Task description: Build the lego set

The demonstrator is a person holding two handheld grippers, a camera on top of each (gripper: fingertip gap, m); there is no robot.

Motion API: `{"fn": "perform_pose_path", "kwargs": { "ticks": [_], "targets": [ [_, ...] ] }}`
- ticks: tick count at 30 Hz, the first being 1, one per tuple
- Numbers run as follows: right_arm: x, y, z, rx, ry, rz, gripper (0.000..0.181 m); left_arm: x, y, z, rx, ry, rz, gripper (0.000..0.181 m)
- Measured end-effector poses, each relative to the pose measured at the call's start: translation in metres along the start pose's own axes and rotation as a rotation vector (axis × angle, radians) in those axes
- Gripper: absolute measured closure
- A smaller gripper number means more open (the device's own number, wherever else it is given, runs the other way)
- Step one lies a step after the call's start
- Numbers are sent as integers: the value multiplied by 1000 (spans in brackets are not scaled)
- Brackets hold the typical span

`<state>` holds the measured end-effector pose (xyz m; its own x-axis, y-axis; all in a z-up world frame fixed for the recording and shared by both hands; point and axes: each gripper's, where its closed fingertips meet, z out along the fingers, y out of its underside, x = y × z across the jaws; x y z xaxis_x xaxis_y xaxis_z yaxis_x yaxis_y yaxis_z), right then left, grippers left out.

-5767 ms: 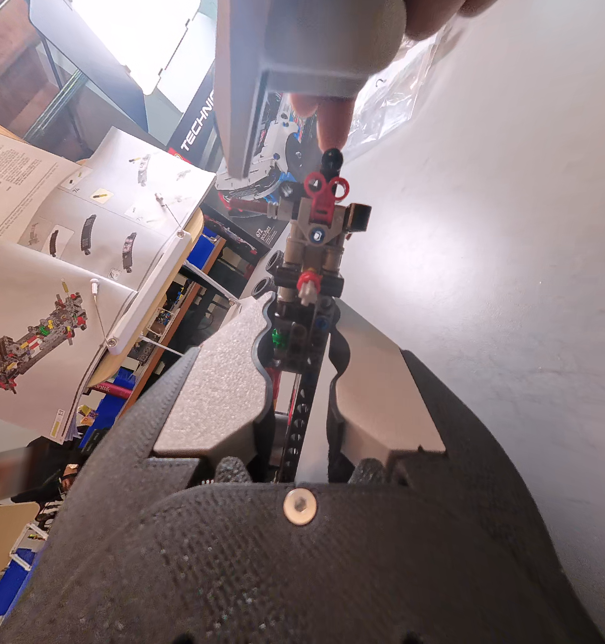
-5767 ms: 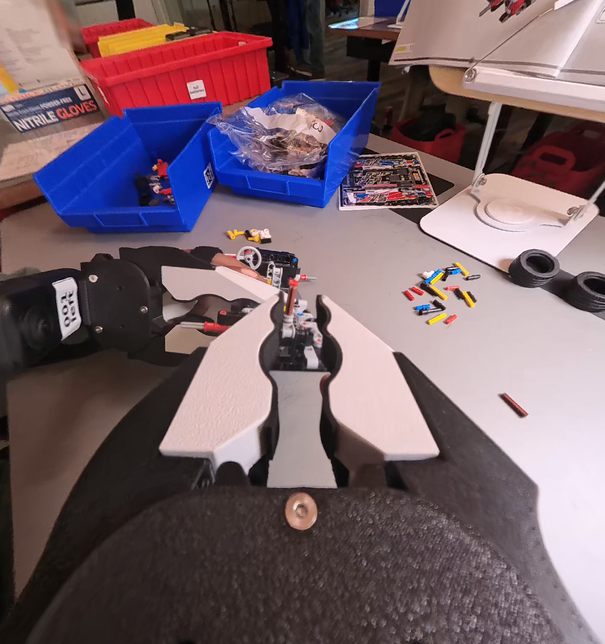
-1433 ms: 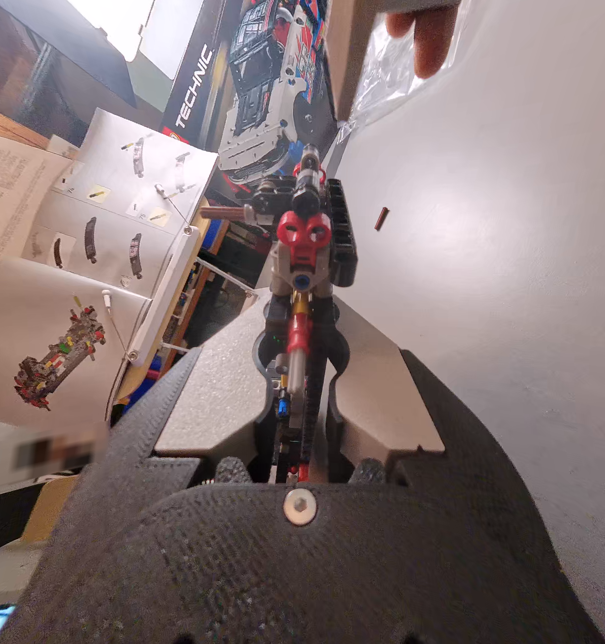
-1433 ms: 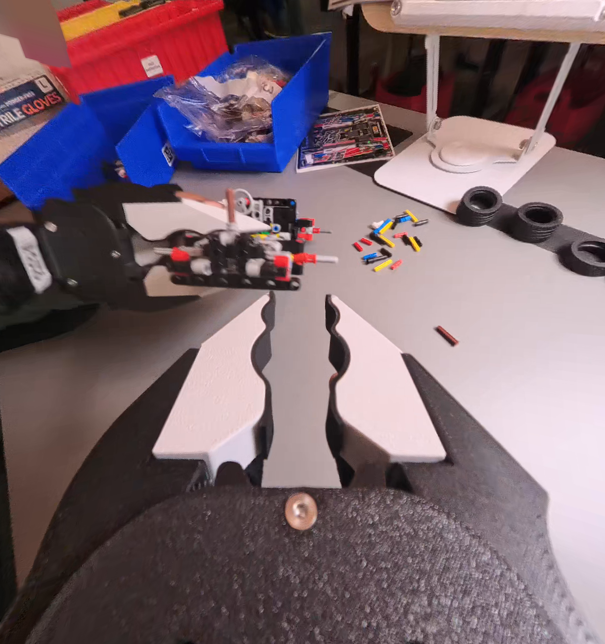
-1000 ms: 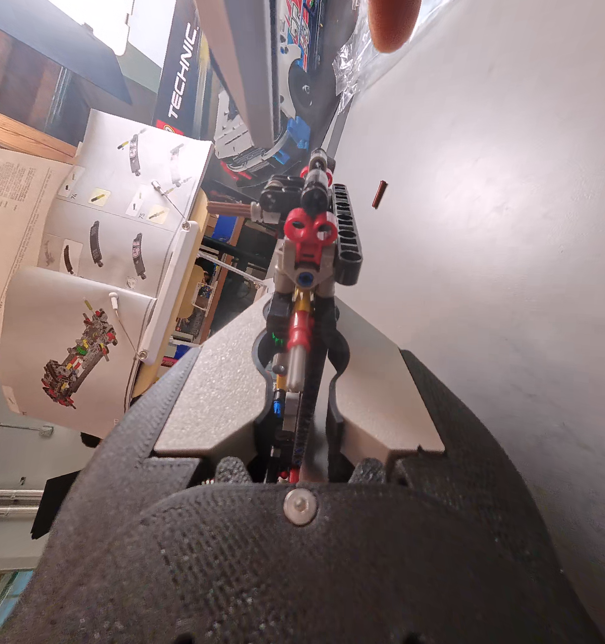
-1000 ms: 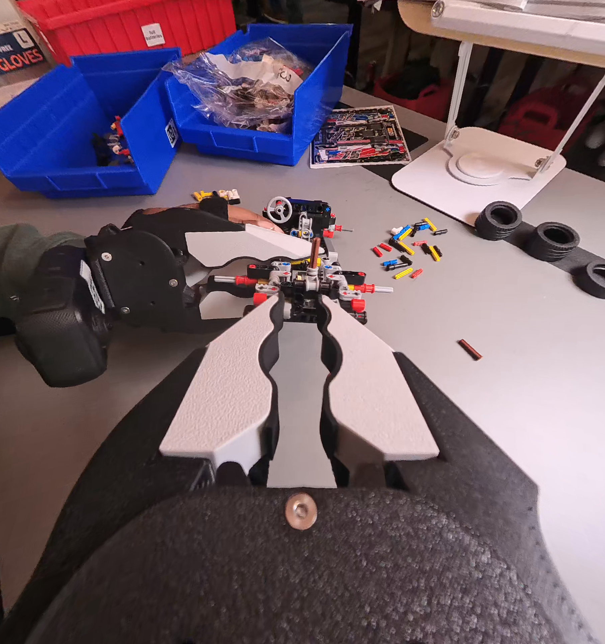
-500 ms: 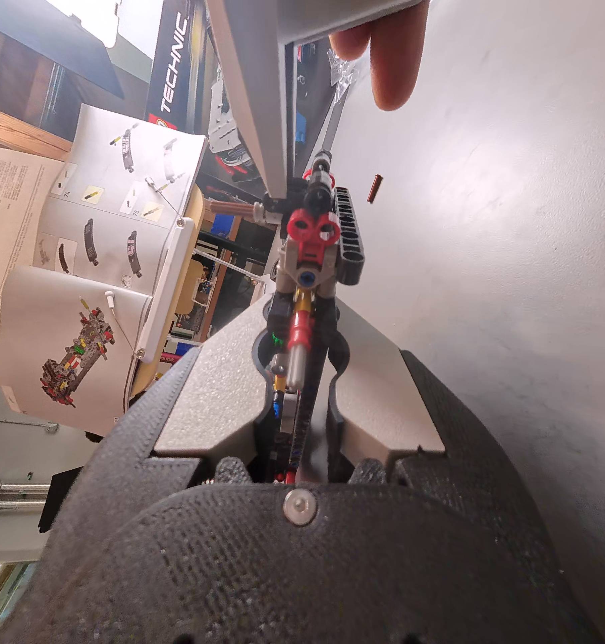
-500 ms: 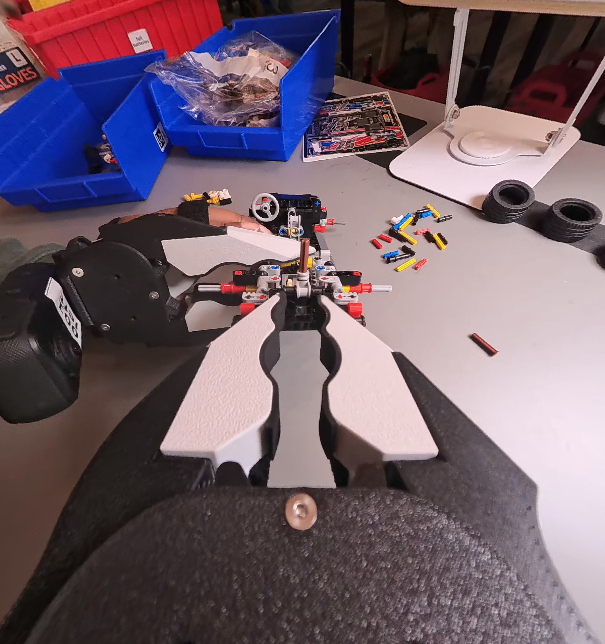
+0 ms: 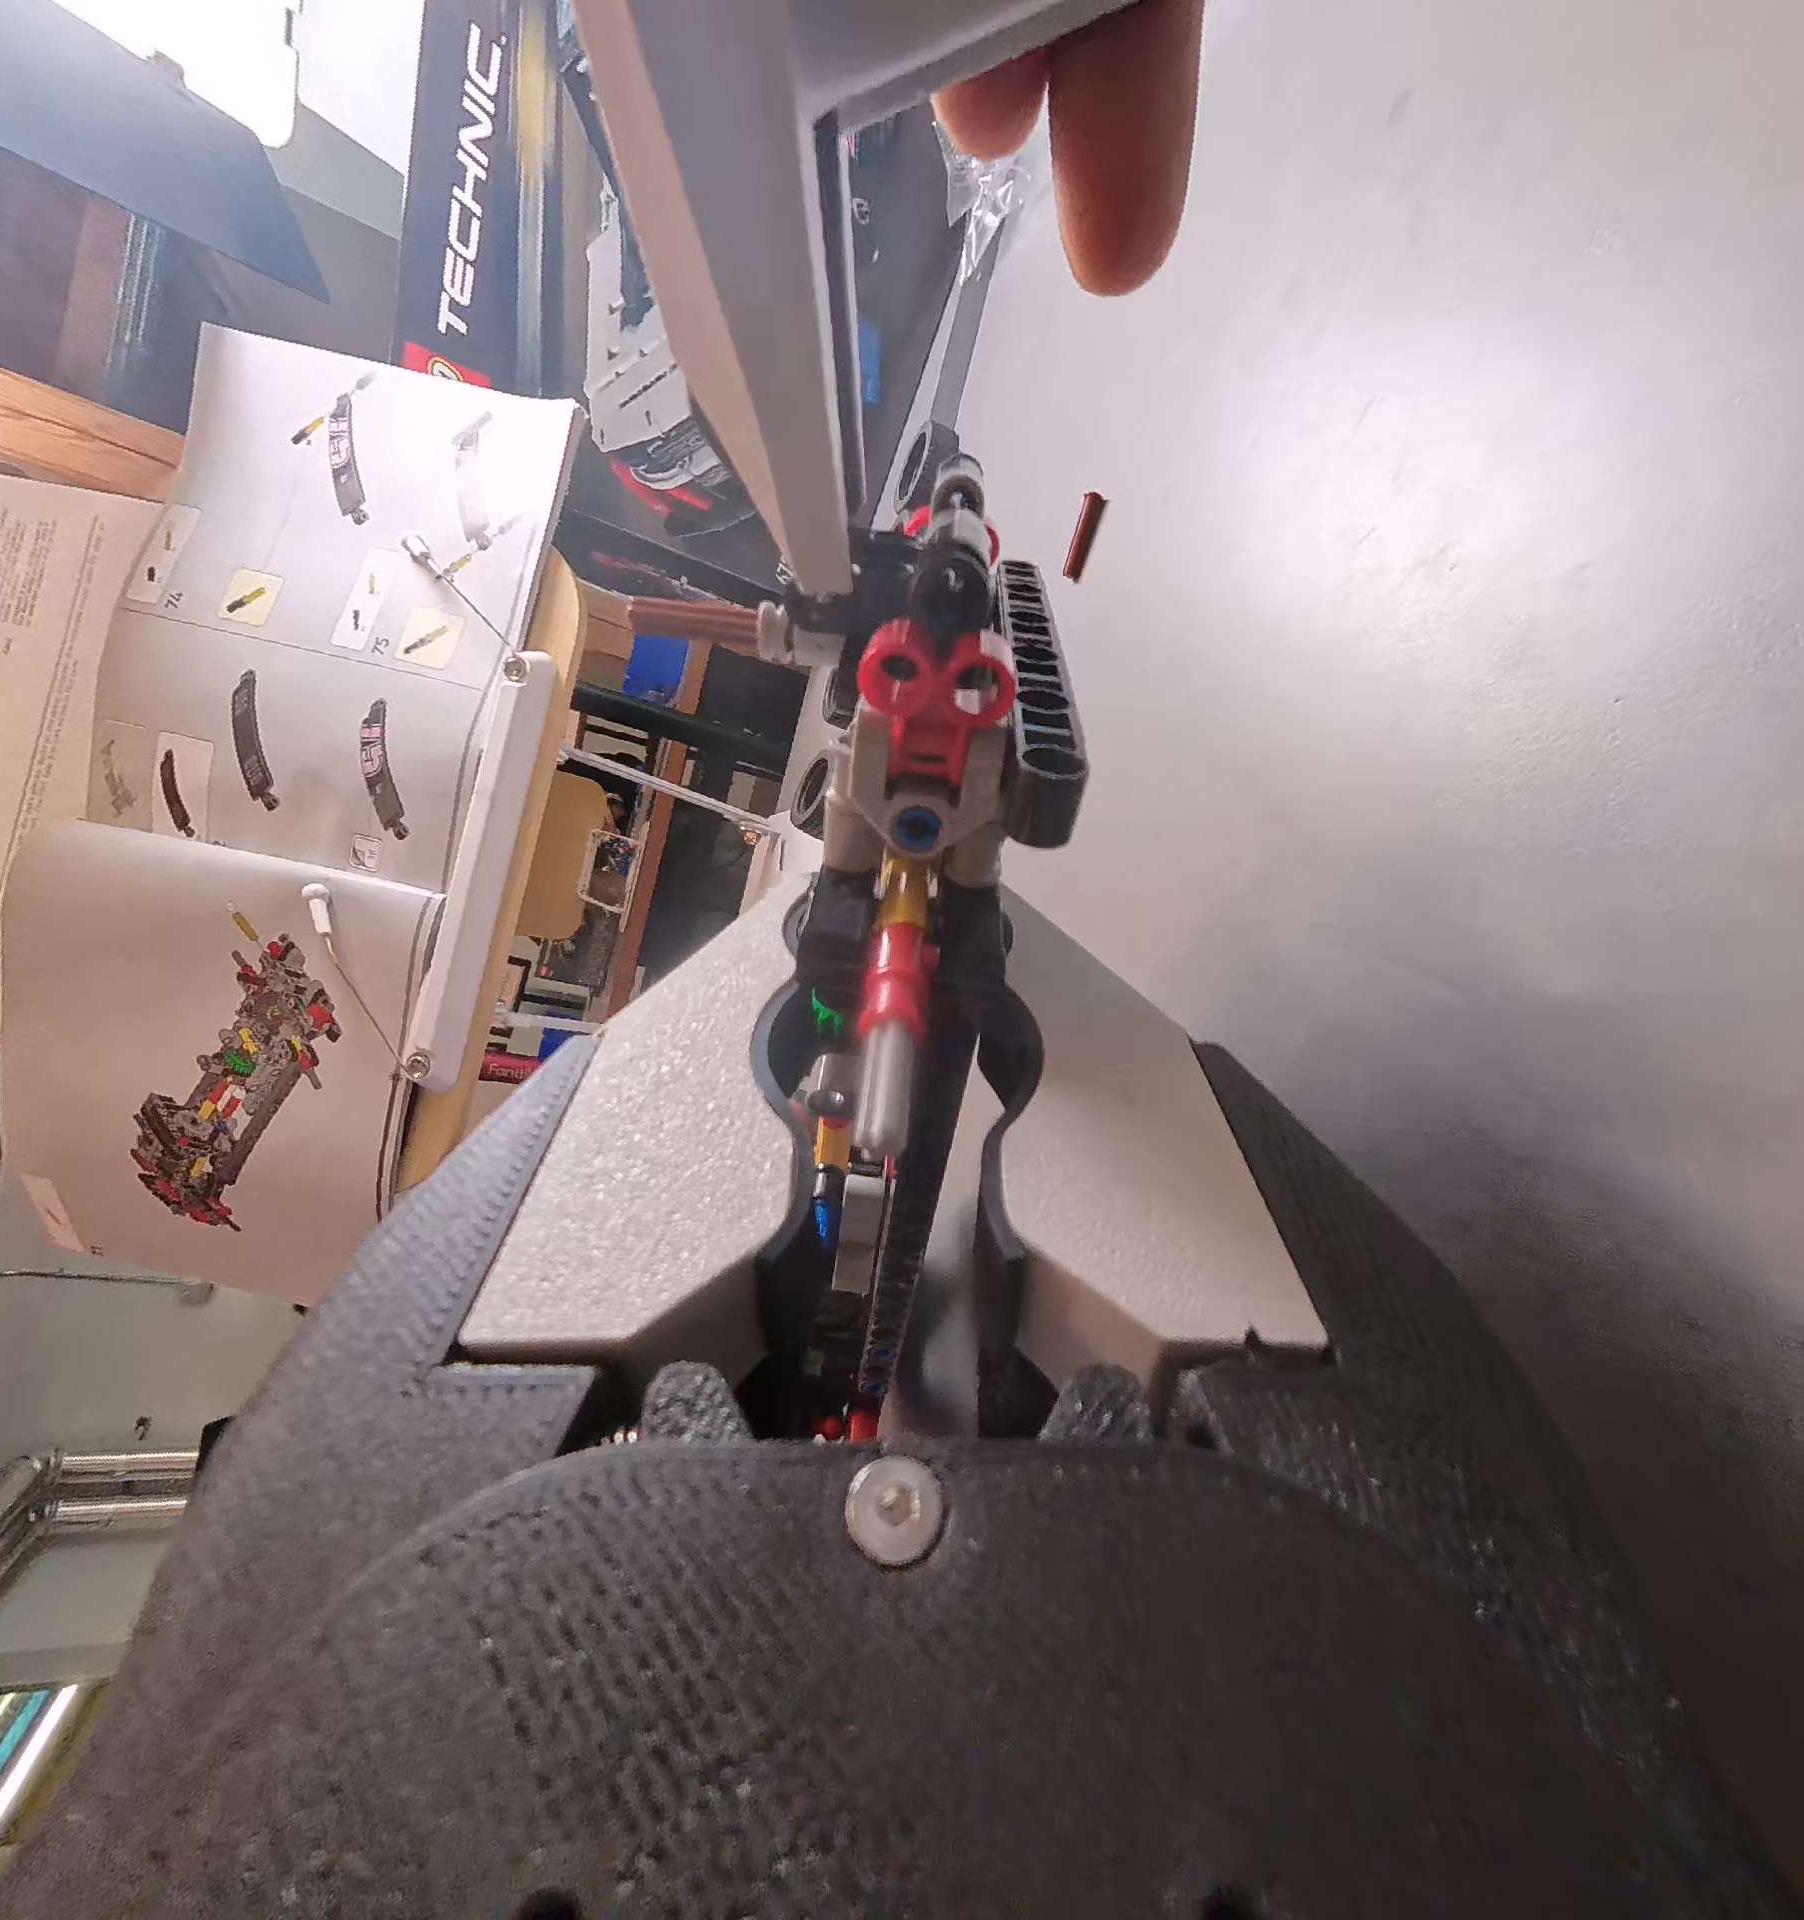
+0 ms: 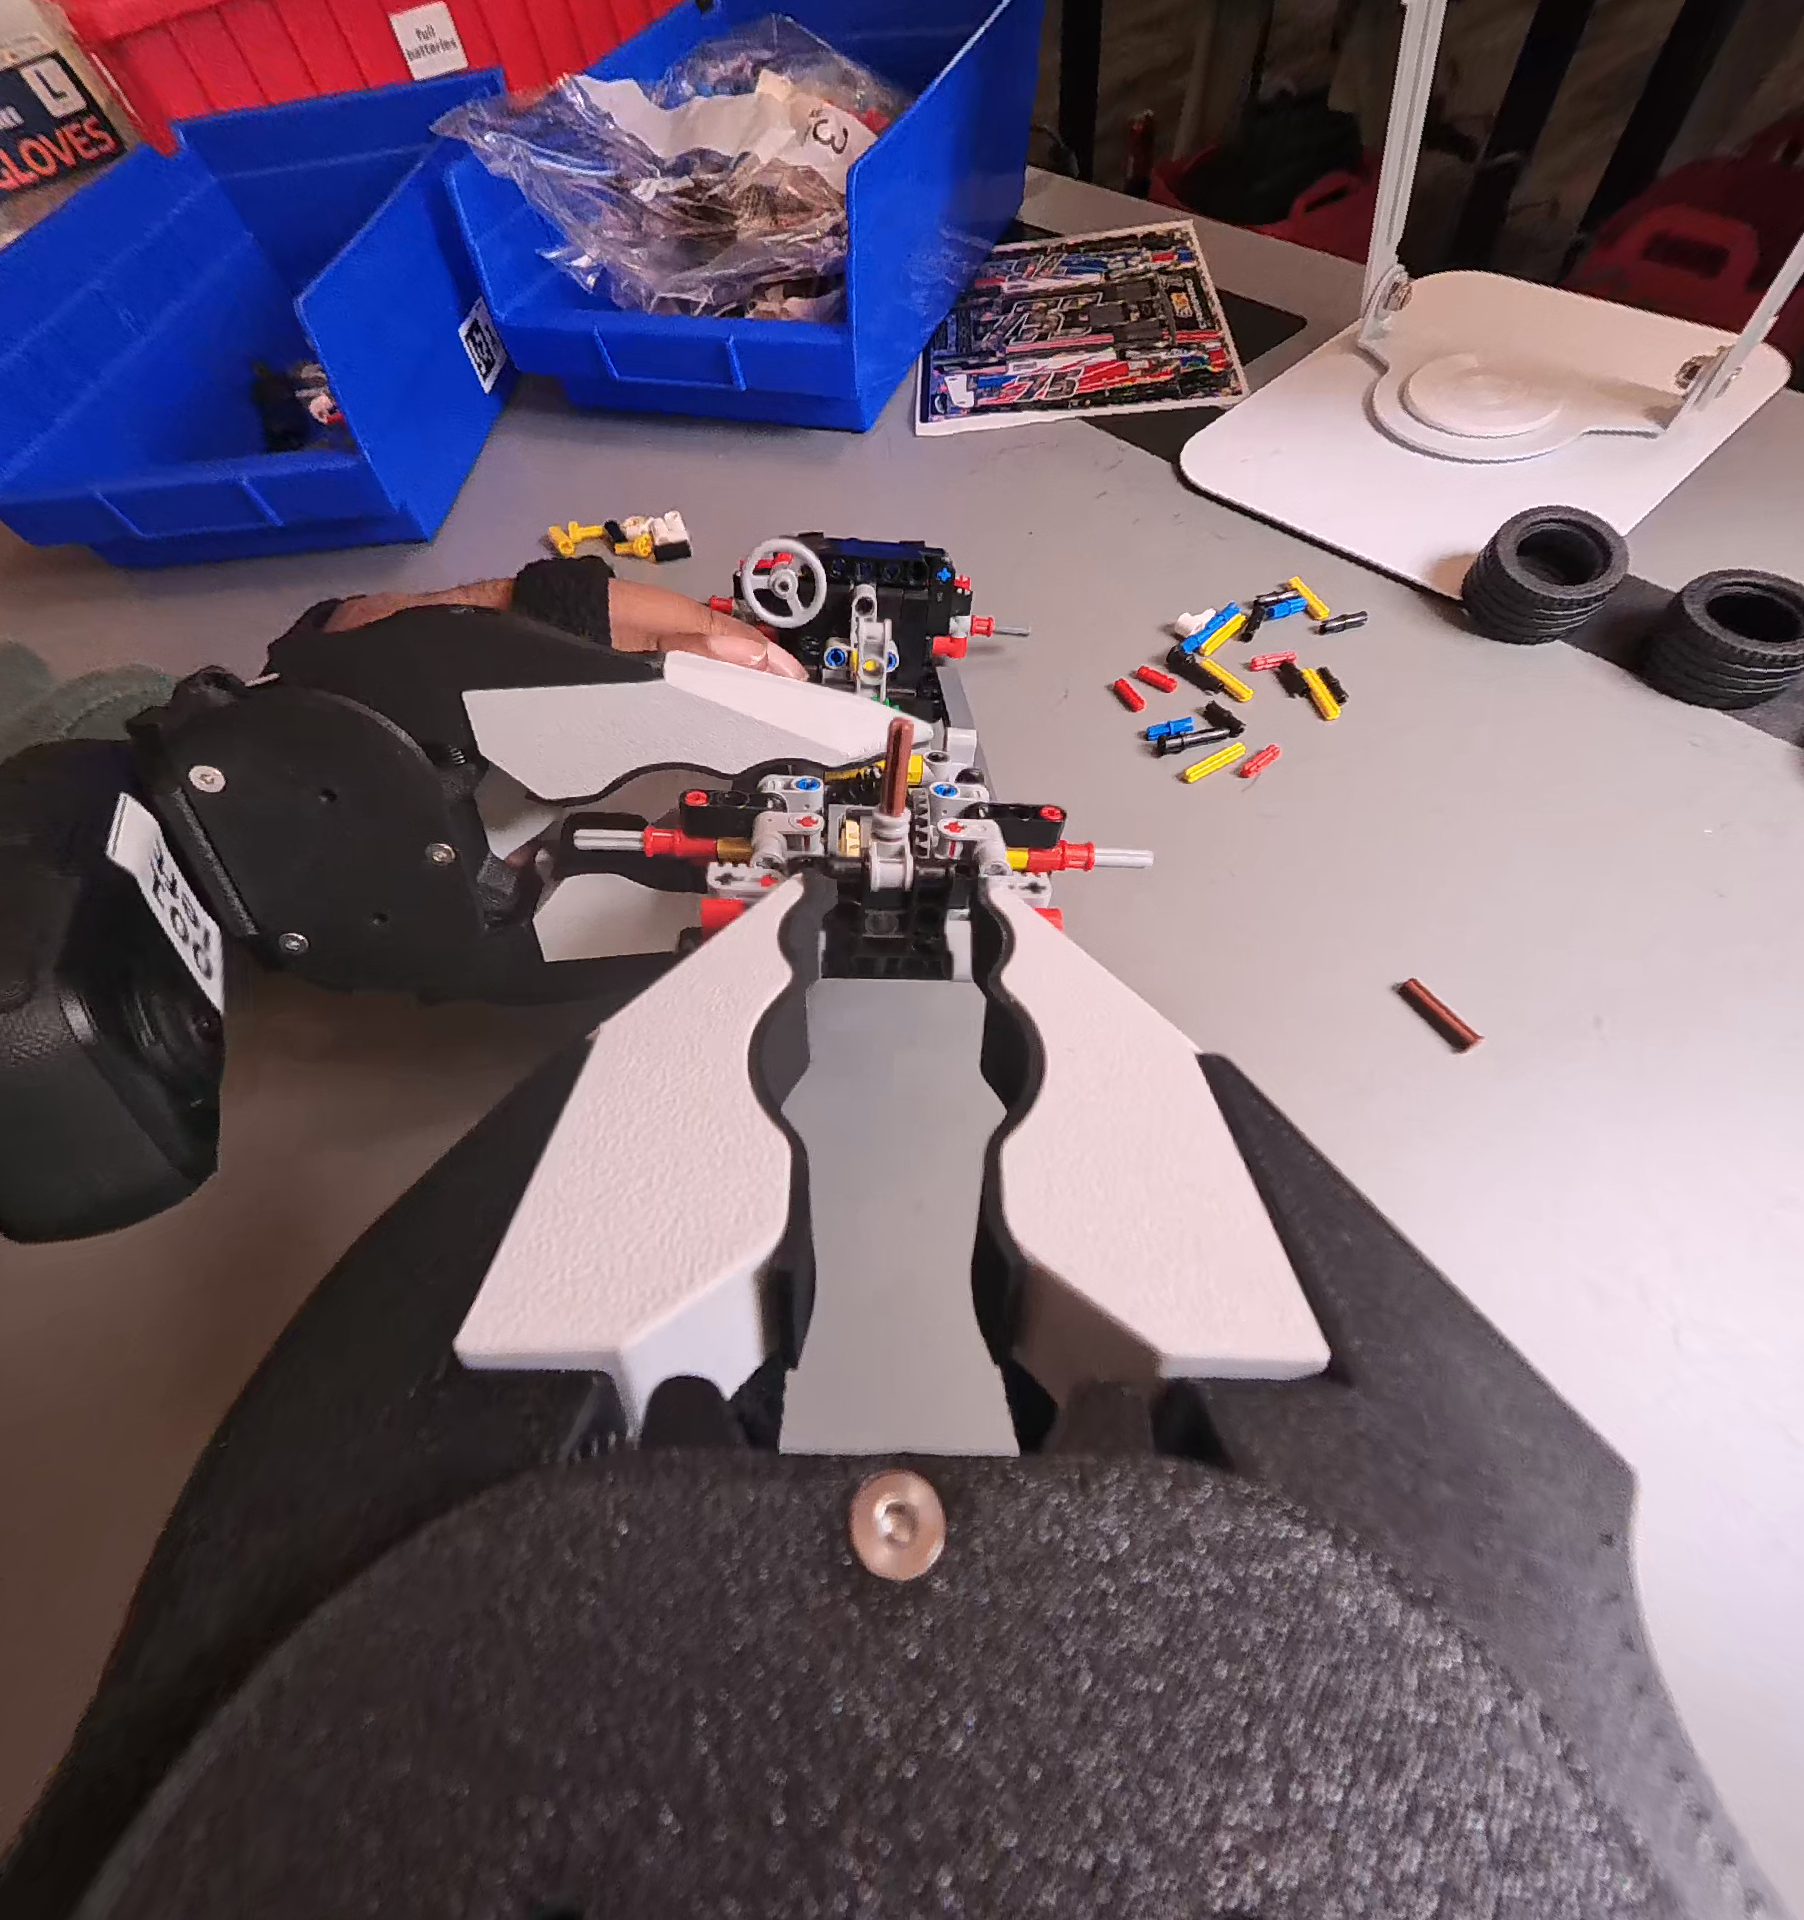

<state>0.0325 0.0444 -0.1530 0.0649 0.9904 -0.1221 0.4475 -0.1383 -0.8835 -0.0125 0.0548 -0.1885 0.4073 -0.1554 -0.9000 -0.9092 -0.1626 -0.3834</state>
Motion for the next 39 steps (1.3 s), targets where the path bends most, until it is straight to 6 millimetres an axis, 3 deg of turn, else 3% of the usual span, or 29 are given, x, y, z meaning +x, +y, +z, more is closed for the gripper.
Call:
{"fn": "perform_pose_path", "kwargs": {
  "ticks": [8, 12, 18, 22, 25, 27, 31, 35, 39],
  "targets": [
    [-1, 19, 13, -36, -147, 51, 160, 13, 3, 1, -1, 34, 74, 156],
    [10, 35, 17, -59, -195, -4, 160, 26, -2, -4, 34, 116, 123, 138],
    [15, 53, 11, -77, -251, -190, 160, 36, -2, -35, 89, 297, 199, 120],
    [16, 72, 5, -136, -277, -286, 160, 2, 5, -50, 96, 434, -103, 126],
    [14, 79, -2, -152, -322, -306, 159, -27, 32, -58, 82, 571, -419, 121],
    [11, 83, -8, -161, -365, -305, 159, -29, 55, -65, 70, 683, -604, 112],
    [0, 91, -21, -170, -471, -277, 159, 1, 89, -83, 47, 902, -798, 92],
    [-4, 93, -22, -170, -490, -265, 159, 34, 83, -112, 60, 1124, -797, 81],
    [-3, 93, -20, -172, -487, -242, 158, 49, 86, -113, 23, 1128, -678, 92]
  ]
}}
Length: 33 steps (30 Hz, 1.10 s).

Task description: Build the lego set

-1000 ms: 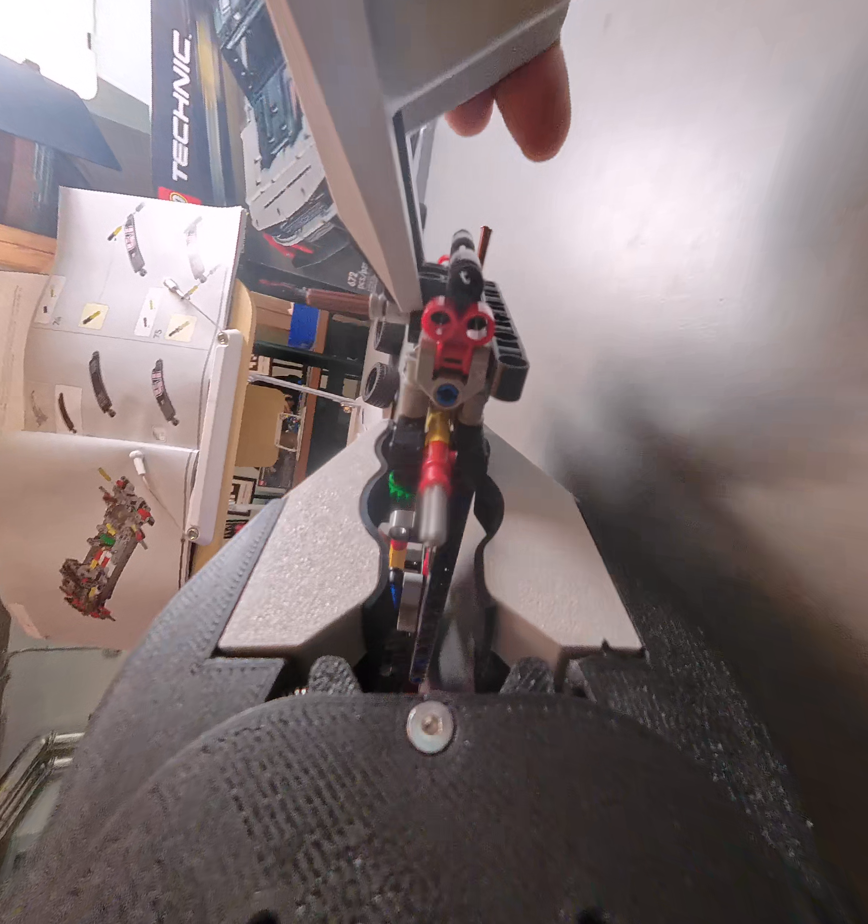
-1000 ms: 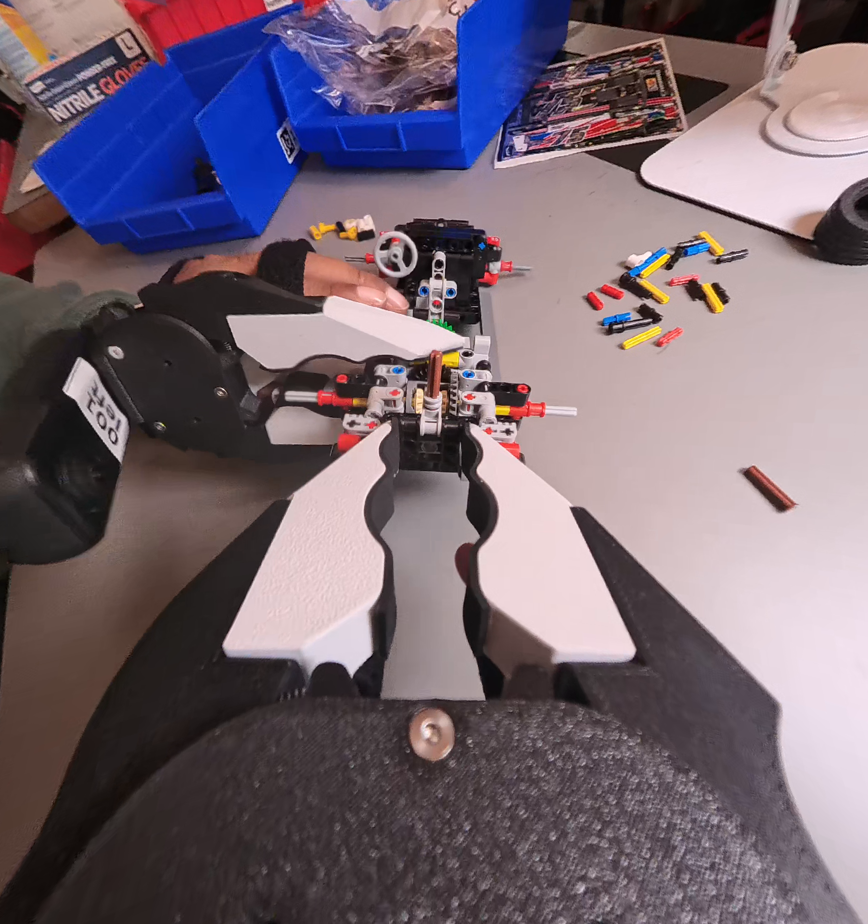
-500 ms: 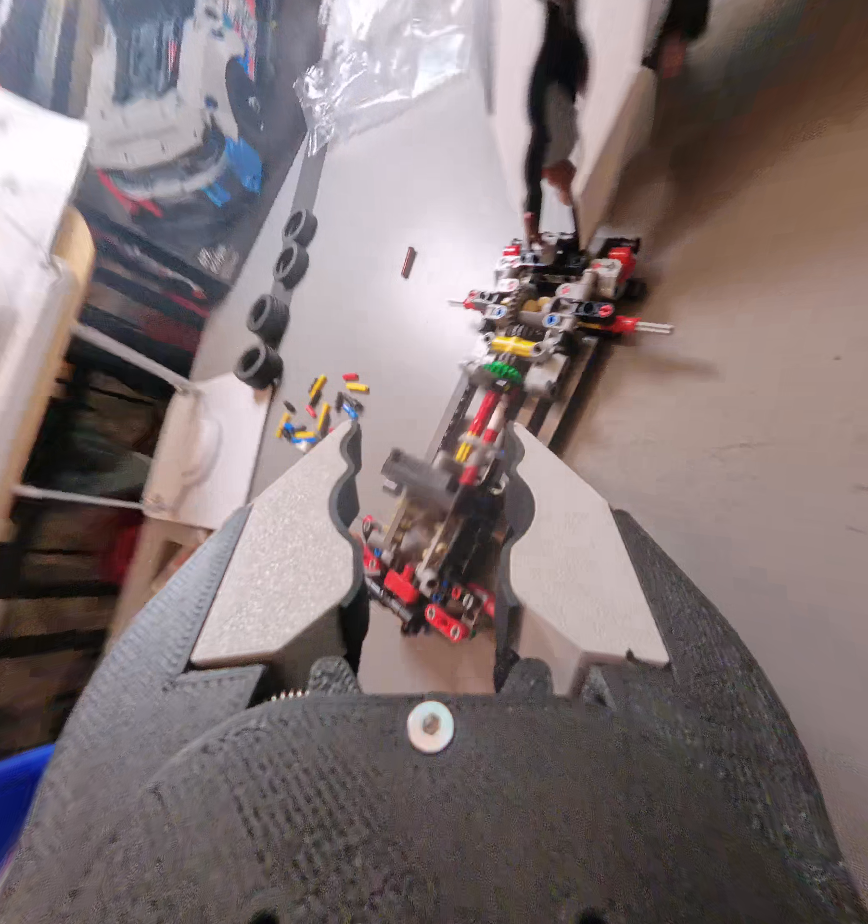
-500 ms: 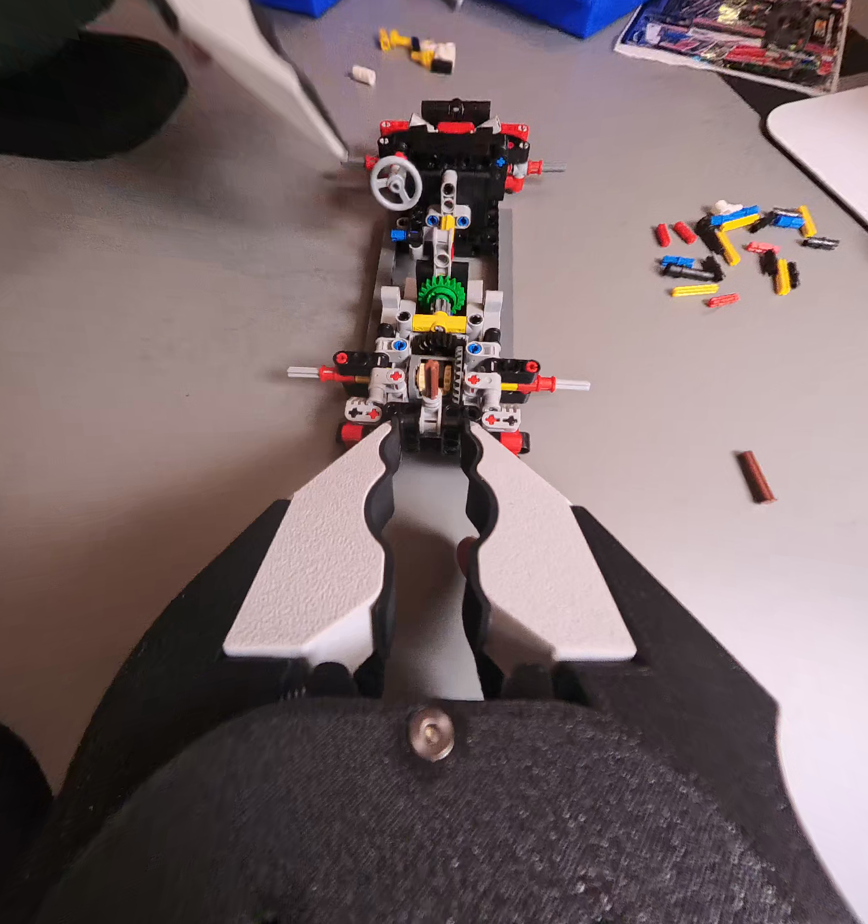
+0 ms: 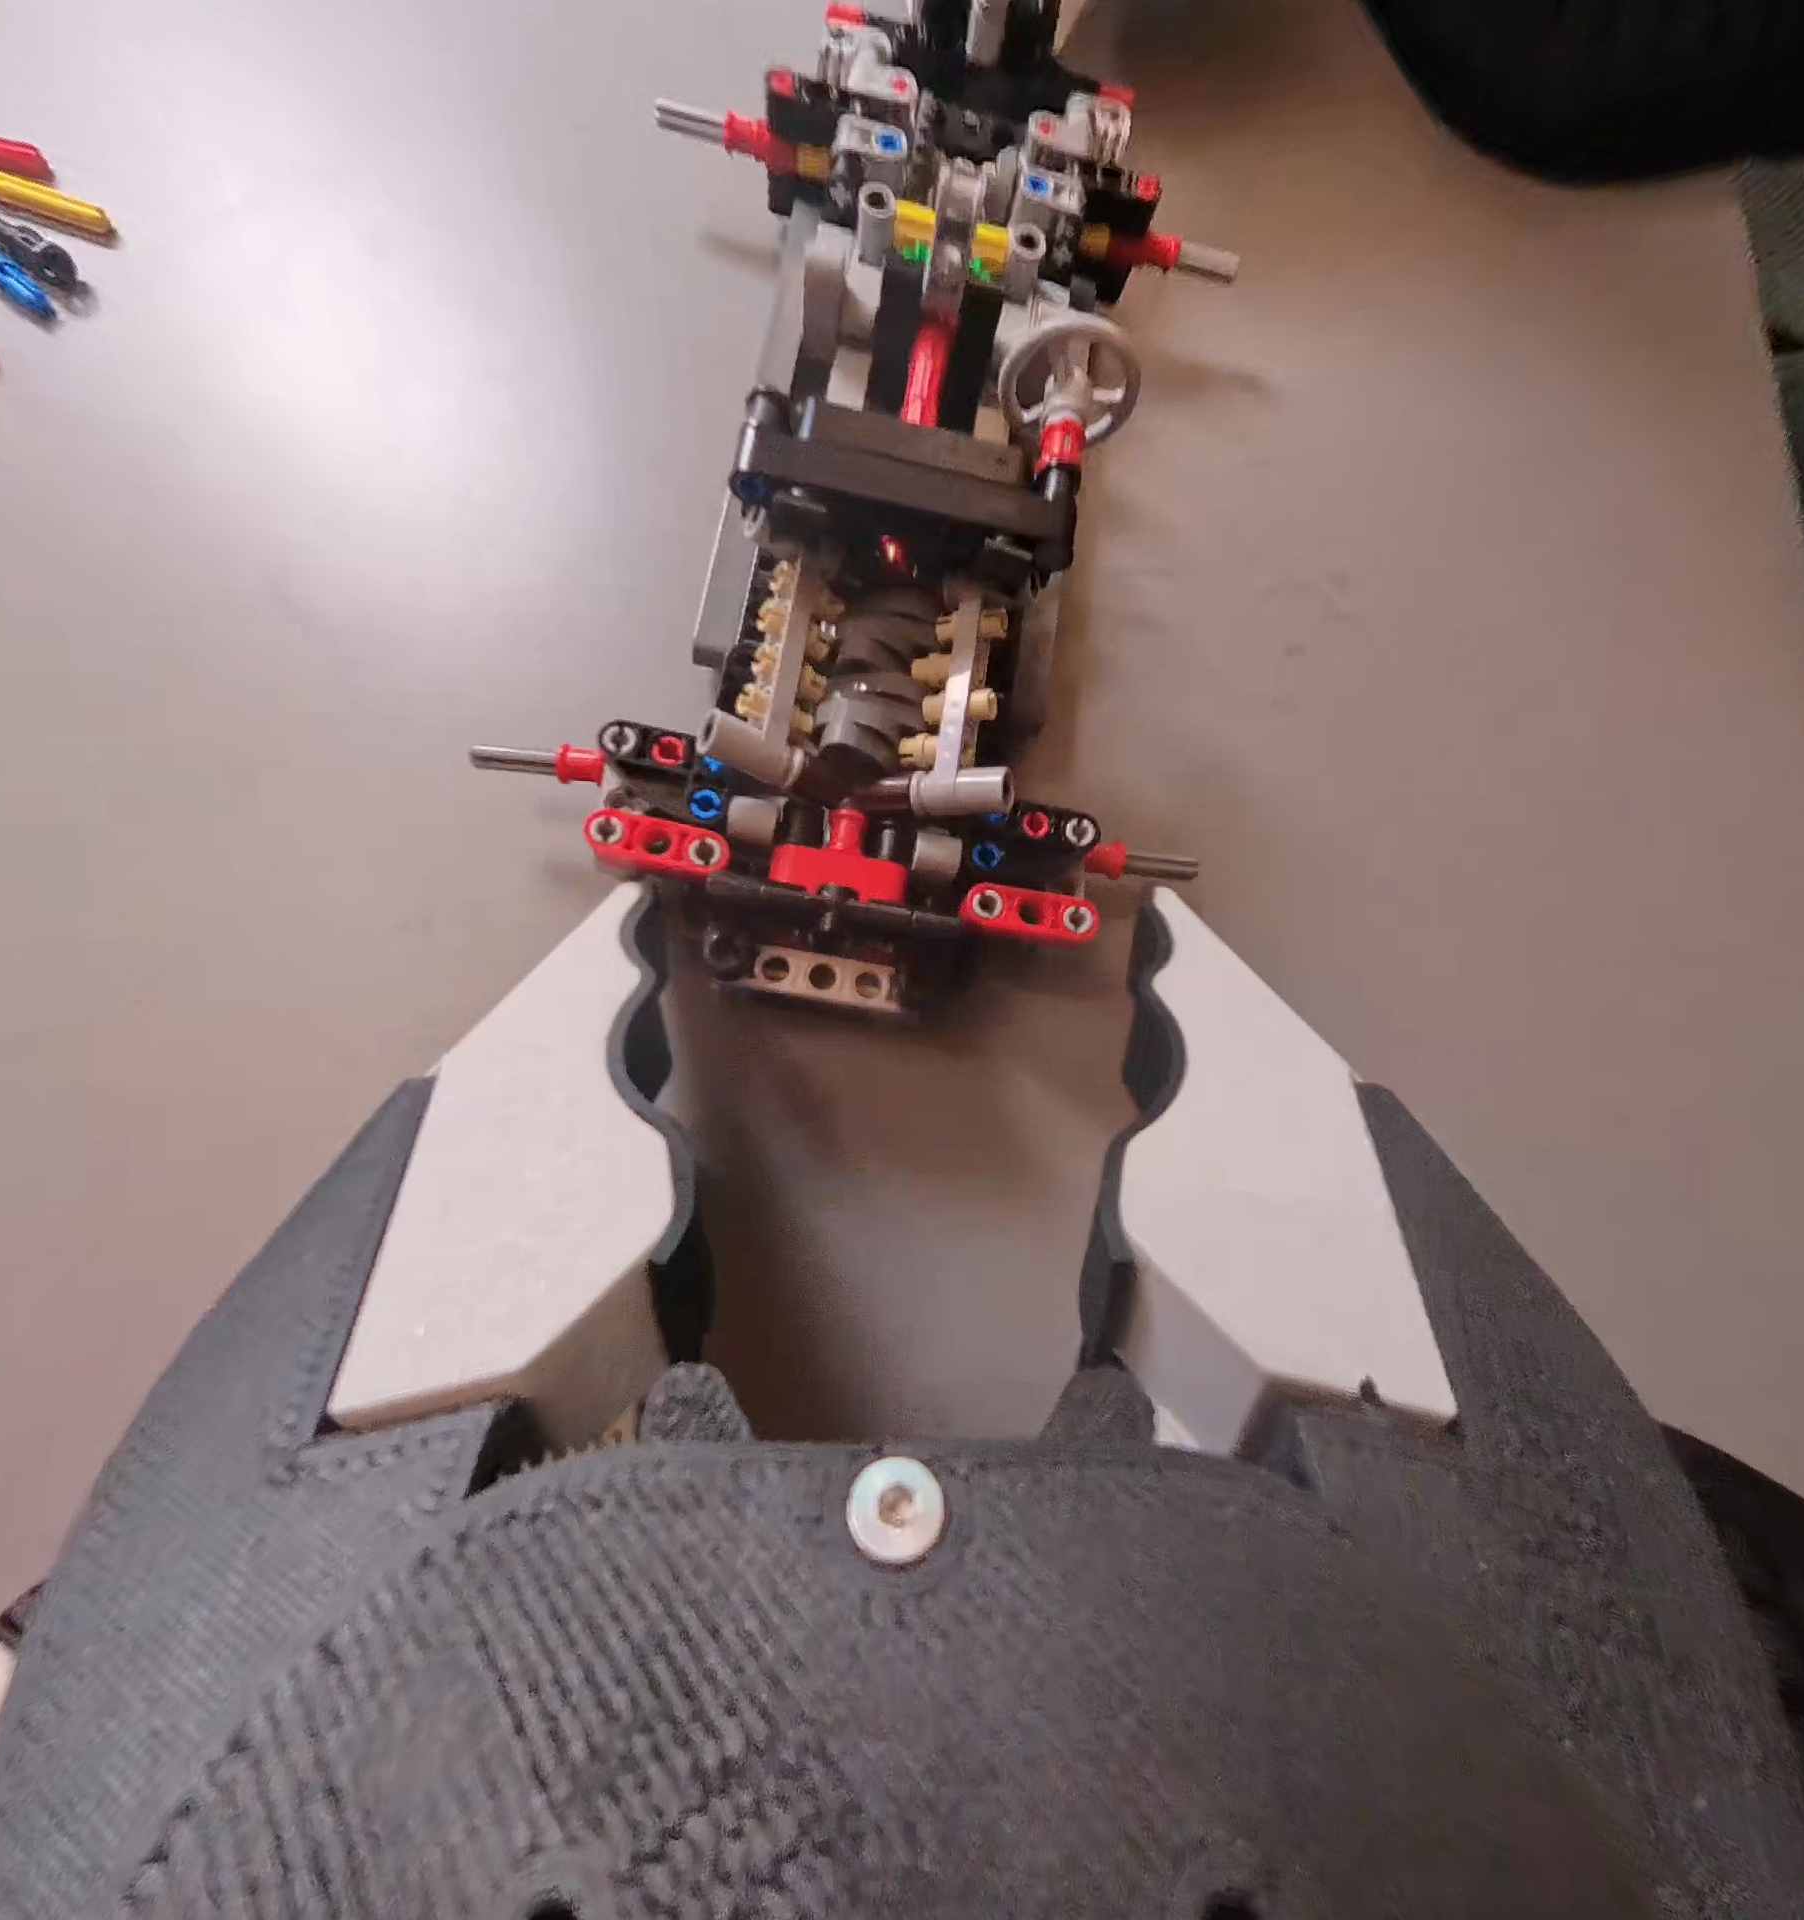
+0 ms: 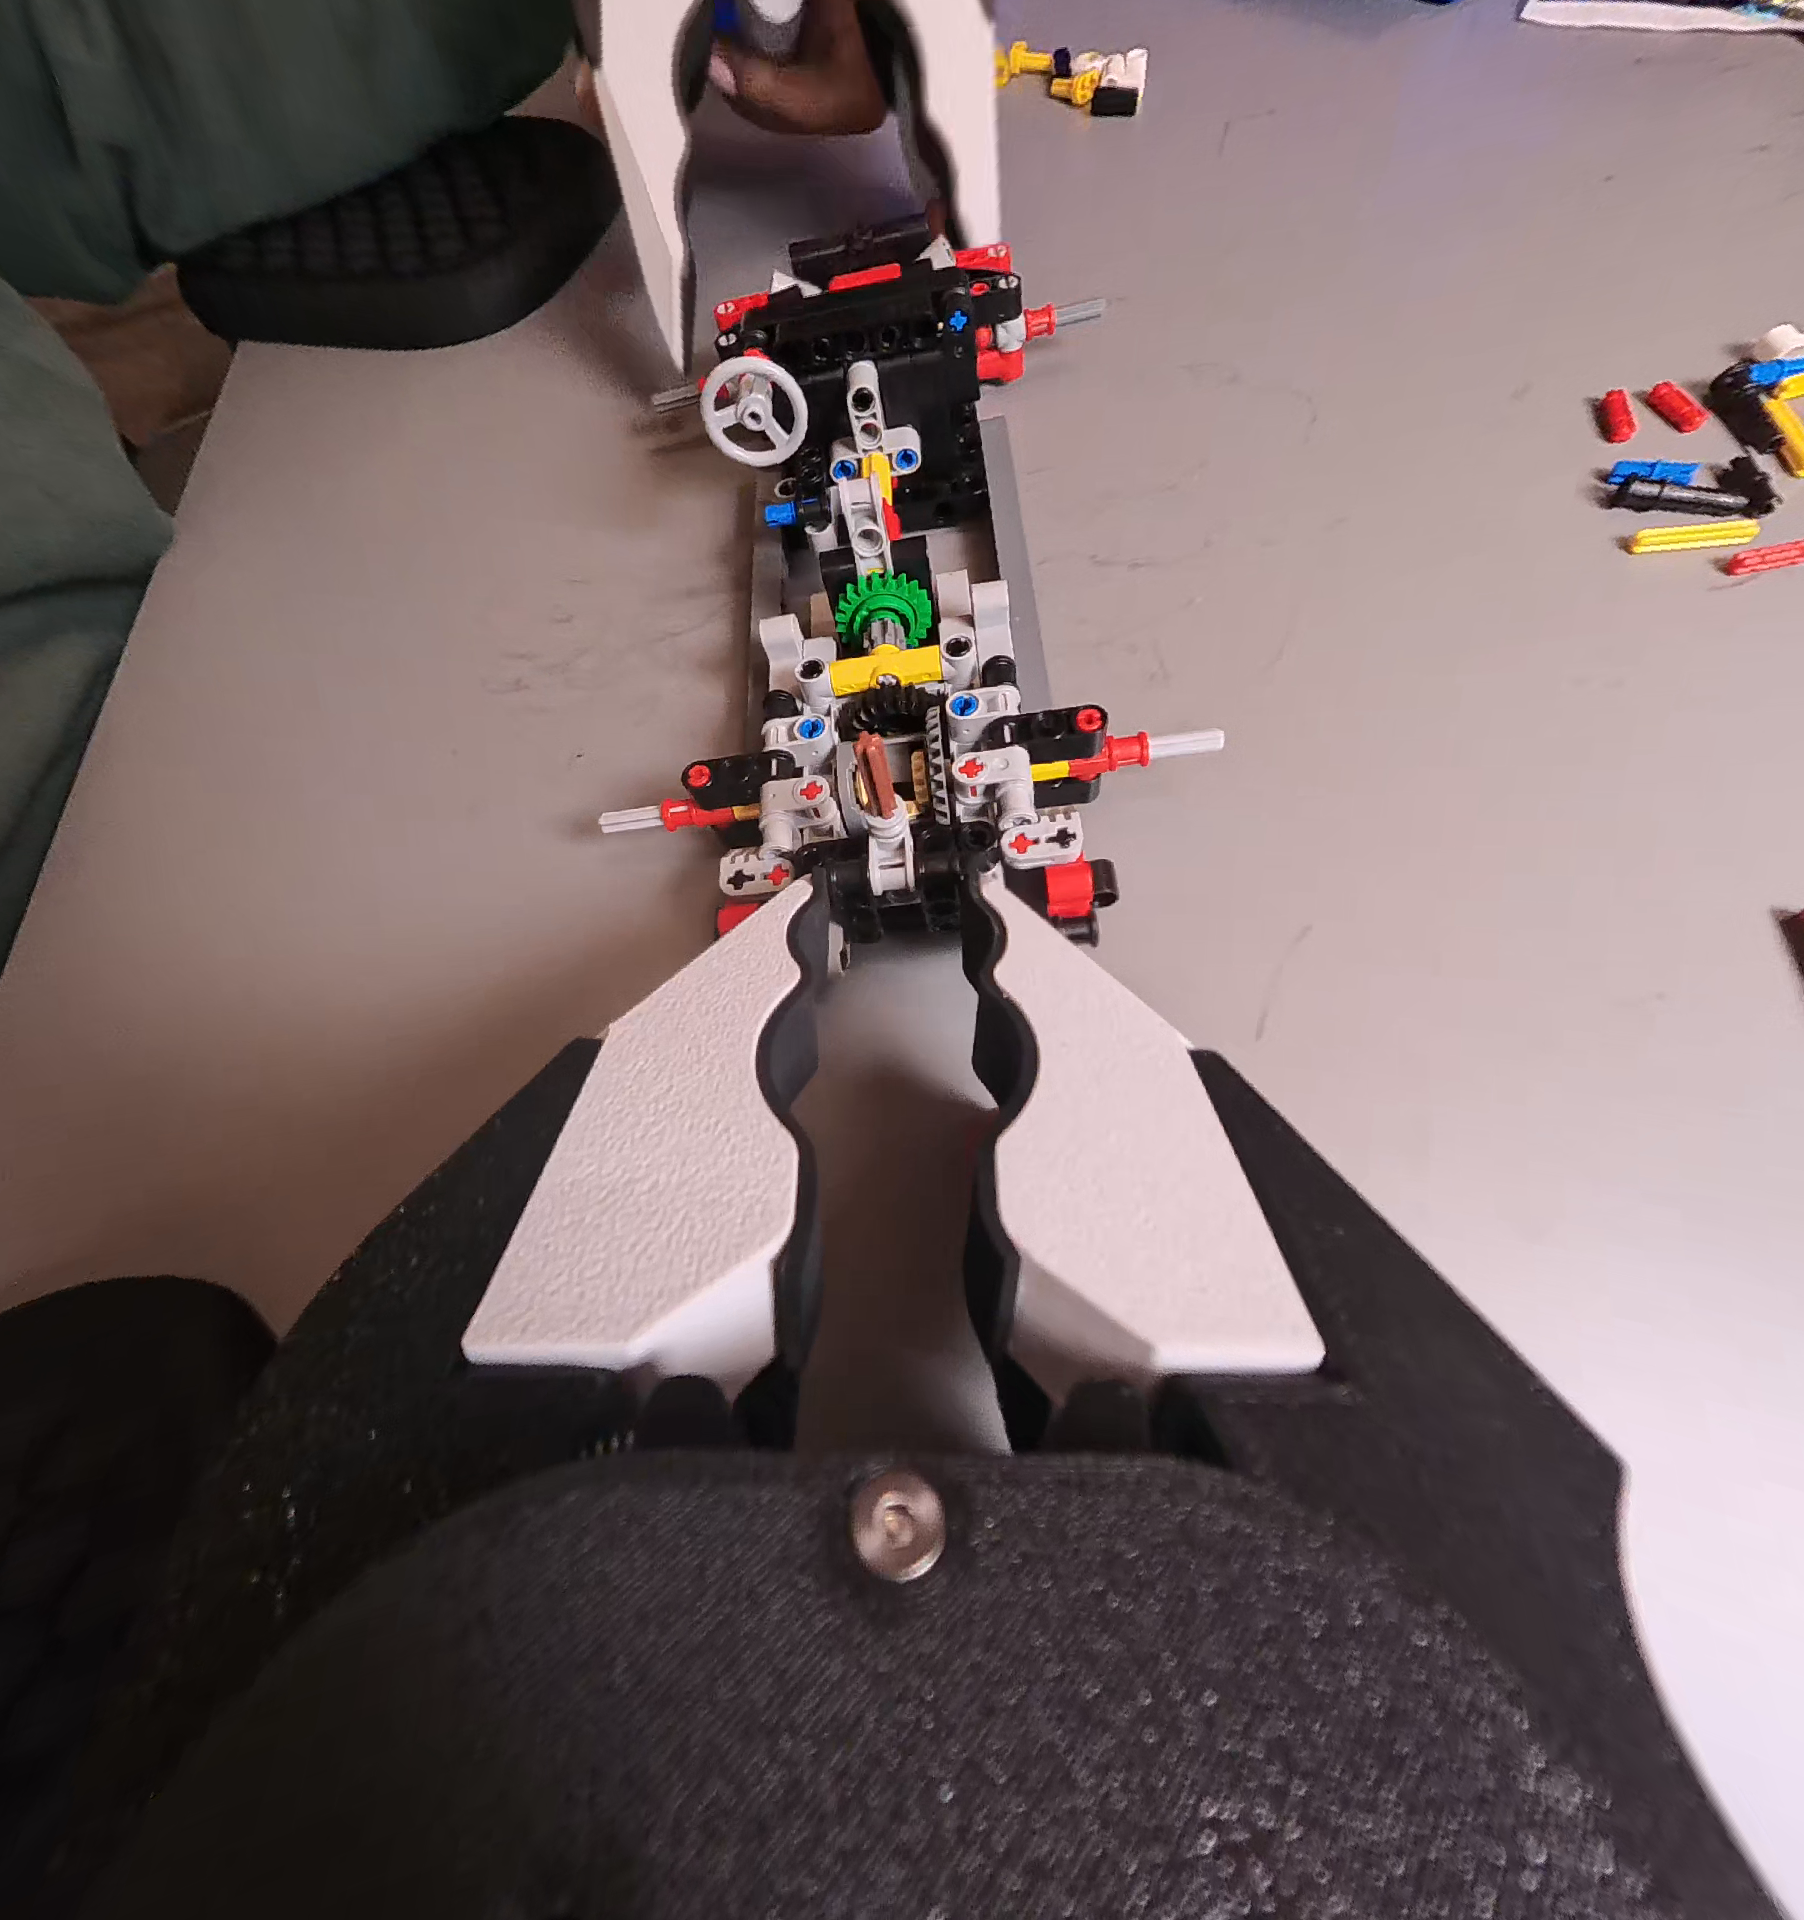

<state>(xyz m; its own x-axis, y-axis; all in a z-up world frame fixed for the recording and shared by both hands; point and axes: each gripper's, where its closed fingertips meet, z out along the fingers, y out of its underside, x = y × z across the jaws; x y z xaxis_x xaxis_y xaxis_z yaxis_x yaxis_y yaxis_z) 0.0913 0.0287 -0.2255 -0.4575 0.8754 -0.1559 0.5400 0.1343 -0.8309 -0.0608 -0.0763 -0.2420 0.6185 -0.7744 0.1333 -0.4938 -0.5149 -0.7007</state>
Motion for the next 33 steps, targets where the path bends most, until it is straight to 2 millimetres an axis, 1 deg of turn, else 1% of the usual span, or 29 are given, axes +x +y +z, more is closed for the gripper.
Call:
{"fn": "perform_pose_path", "kwargs": {
  "ticks": [2, 4, 6, 14, 15, 17, 19, 21, 25, 26, 29, 33],
  "targets": [
    [3, 0, 0, 4, 11, 13, 158, -3, 2, 4, -9, -36, 41, 99],
    [5, -1, -1, 11, 29, 11, 158, -5, 2, 4, -7, -57, 49, 100],
    [9, -2, 0, 13, 53, 7, 158, -8, 2, 3, 7, -80, 45, 105],
    [15, -3, 1, 31, 87, 25, 159, -10, 3, 1, 28, -91, 49, 105],
    [17, -4, 1, 32, 96, 25, 159, -8, 5, 0, 22, -80, 53, 104],
    [18, -4, 0, 33, 108, 24, 159, -4, 9, -6, 13, -58, 48, 92],
    [19, -4, 0, 33, 115, 22, 159, -8, 8, -13, 38, -79, 36, 88],
    [20, -4, 0, 33, 122, 18, 159, -14, 4, -17, 76, -100, 28, 88],
    [24, -7, 4, 34, 140, 16, 160, -17, 3, -4, 79, -112, 44, 85],
    [25, -8, 4, 34, 143, 13, 160, -21, 4, -1, 67, -137, 51, 83],
    [28, -9, 5, 34, 157, 7, 160, -31, 4, 0, 68, -180, 56, 89],
    [31, -10, 6, 31, 195, -15, 160, -36, 3, 0, 79, -203, 49, 93]
  ]
}}
